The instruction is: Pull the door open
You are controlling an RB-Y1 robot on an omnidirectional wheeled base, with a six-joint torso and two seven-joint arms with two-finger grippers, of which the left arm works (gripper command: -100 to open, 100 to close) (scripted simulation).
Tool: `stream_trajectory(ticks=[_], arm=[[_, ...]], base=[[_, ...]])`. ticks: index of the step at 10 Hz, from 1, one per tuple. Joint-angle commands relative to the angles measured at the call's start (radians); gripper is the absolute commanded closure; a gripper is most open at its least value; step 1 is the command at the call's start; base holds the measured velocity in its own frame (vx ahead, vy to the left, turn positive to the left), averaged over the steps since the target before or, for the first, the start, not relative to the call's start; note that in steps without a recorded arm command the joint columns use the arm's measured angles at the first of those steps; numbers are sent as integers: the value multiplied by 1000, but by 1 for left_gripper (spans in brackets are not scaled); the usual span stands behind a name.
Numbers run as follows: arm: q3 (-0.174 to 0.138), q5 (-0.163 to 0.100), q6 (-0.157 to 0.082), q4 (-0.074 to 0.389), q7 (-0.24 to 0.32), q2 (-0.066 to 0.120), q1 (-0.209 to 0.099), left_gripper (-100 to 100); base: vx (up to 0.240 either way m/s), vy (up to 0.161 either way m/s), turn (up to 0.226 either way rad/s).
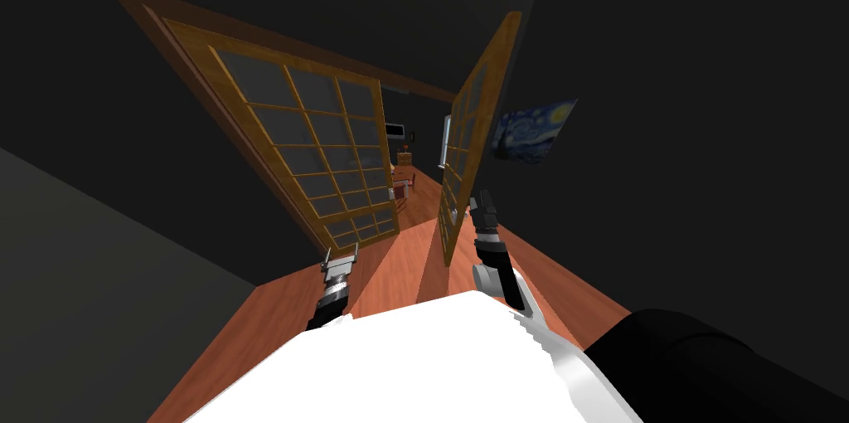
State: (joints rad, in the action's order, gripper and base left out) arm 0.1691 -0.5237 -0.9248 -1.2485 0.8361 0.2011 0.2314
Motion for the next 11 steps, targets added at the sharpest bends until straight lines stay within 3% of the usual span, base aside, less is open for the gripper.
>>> stream_trajectory(ticks=[1,6,11], arm=[[19,-23,-12,22,14,-8,0,-100],[70,-87,-44,105,51,-34,-15,-100],[126,-151,-73,183,79,-77,-28,-100]], base=[[185,38,6],[180,5,4],[194,4,-3]])
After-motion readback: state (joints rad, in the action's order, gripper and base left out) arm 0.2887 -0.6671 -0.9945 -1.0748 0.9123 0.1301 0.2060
